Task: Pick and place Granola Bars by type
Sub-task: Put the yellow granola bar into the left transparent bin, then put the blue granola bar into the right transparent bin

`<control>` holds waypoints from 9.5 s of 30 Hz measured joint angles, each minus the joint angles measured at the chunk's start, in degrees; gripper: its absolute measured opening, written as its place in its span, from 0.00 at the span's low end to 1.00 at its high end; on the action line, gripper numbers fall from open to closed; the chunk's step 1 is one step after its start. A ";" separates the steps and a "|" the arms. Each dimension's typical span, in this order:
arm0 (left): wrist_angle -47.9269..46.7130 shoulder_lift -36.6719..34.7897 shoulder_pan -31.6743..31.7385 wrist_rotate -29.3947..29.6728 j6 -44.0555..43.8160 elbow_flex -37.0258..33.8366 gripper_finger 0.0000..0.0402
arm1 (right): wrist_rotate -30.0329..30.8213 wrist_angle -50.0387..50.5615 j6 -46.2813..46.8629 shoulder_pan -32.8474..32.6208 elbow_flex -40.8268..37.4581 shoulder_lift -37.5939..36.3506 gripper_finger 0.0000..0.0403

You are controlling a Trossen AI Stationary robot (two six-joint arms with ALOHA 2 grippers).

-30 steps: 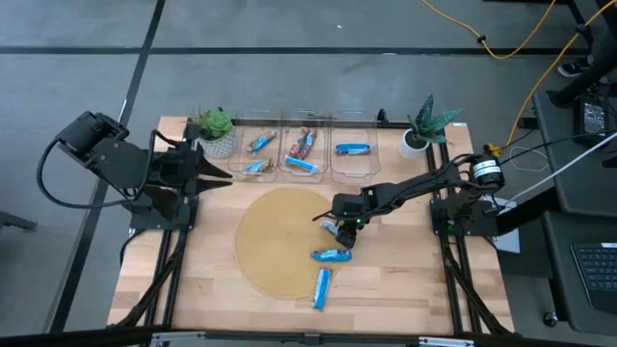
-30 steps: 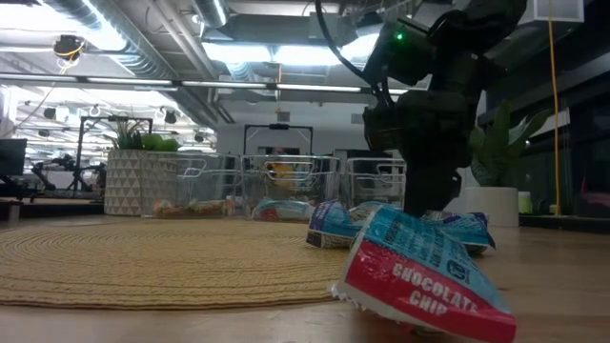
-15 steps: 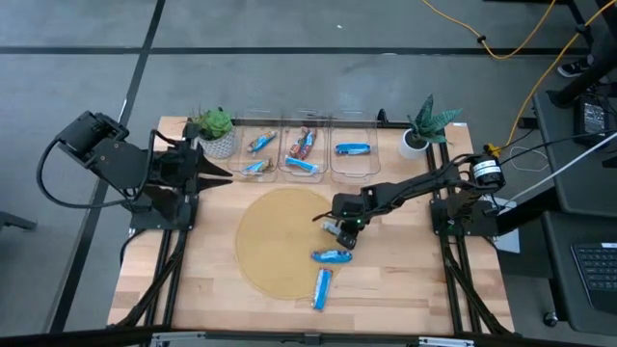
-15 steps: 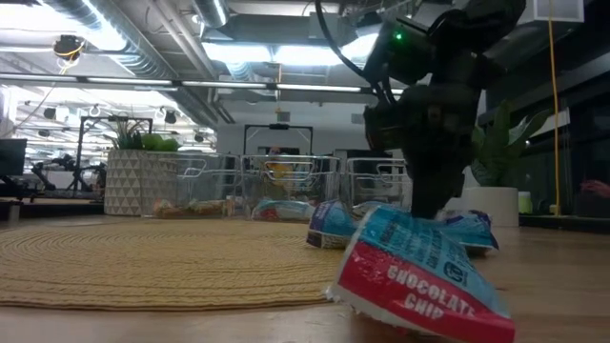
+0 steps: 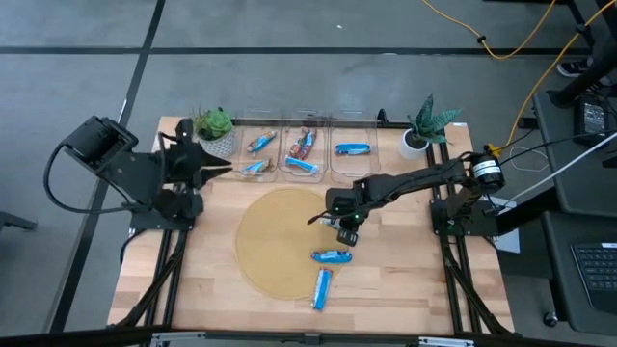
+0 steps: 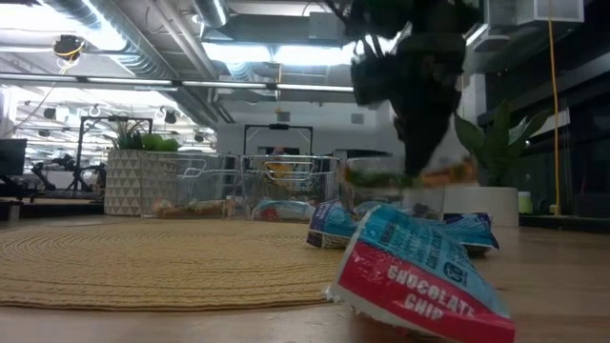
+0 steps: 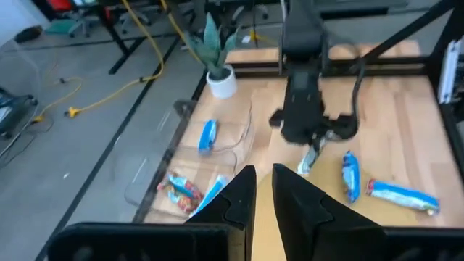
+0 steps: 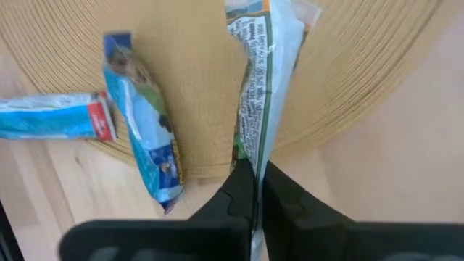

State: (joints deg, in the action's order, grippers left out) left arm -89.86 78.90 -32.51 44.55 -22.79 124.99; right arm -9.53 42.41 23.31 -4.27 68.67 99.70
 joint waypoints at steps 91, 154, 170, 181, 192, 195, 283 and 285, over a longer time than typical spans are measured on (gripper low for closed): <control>76.80 -0.86 30.73 -43.31 24.66 -44.00 0.03 | 13.63 -22.05 -22.39 -2.47 13.47 -21.28 0.11; 36.92 -9.06 53.06 -32.34 21.91 -43.98 0.02 | 35.57 13.69 -16.21 -5.70 13.47 -38.75 0.43; 29.10 -0.61 68.70 -38.65 26.47 -43.98 0.02 | 35.53 18.38 -17.80 -5.70 13.47 -43.61 0.43; 28.15 10.45 71.04 -39.29 28.08 -43.98 0.02 | 35.38 19.20 -17.68 -5.70 13.47 -43.60 0.43; 28.19 20.42 71.28 -40.21 29.15 -43.96 0.02 | 35.38 16.99 -17.60 -5.70 8.77 -45.17 0.43; 28.19 23.04 71.28 -40.28 29.66 -43.96 0.02 | 35.33 13.14 -17.48 -5.70 3.10 -47.23 0.43; 29.42 -23.11 32.17 -19.96 2.37 -43.83 0.27 | 10.89 -16.78 -4.67 -16.03 -12.58 -10.19 0.84; 29.42 -23.11 31.62 -19.95 2.39 -43.83 0.27 | 10.94 -18.89 -3.50 -16.55 -12.58 -8.19 0.83</control>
State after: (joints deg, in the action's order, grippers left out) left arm -60.45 55.79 -0.89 24.60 -20.40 81.17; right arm 1.41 23.52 19.81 -20.82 56.10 91.51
